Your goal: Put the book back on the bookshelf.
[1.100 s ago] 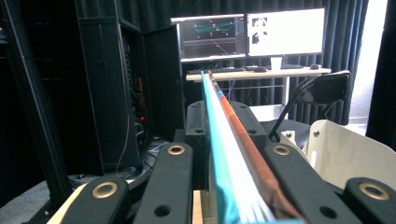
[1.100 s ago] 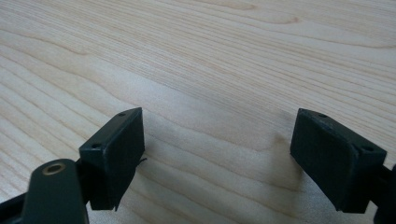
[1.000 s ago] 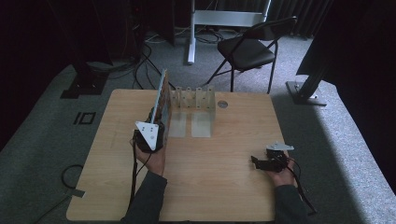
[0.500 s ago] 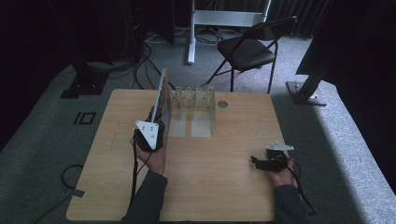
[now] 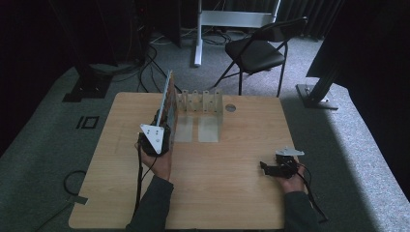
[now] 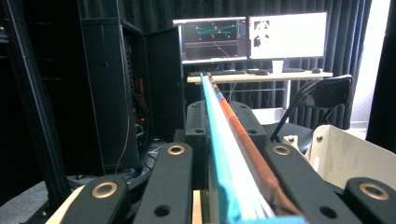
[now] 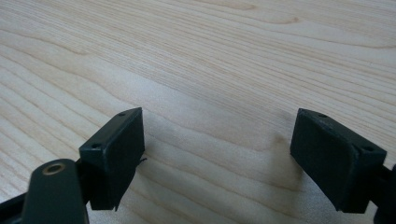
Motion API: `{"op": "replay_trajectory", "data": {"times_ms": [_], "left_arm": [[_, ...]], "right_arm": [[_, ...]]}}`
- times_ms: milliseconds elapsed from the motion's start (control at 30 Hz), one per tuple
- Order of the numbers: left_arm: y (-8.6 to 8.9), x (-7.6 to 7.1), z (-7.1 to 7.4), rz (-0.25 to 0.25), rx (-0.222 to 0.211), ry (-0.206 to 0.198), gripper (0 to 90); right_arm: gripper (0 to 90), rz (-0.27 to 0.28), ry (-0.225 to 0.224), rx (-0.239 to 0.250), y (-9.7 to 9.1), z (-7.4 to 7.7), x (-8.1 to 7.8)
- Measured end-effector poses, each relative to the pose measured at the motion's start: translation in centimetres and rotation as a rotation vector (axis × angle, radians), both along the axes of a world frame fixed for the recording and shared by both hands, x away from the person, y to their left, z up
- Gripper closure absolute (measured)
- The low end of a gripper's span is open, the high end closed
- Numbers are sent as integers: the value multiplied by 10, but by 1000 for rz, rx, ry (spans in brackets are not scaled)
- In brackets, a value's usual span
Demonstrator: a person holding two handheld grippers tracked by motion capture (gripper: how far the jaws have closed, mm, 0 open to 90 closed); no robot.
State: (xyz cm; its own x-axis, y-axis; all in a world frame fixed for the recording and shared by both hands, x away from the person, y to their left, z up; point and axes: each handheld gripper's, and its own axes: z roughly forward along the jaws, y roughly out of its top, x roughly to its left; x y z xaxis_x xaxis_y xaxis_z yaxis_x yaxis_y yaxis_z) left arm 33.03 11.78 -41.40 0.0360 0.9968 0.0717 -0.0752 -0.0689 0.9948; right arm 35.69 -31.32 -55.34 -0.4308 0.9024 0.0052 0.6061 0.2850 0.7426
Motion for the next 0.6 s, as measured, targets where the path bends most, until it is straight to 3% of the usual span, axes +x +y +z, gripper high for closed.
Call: {"op": "replay_trajectory", "data": {"times_ms": [600], "left_arm": [[2,2,0,-3,-11,-4,794]], "right_arm": [[175,0,0,0,0,0,0]]}}
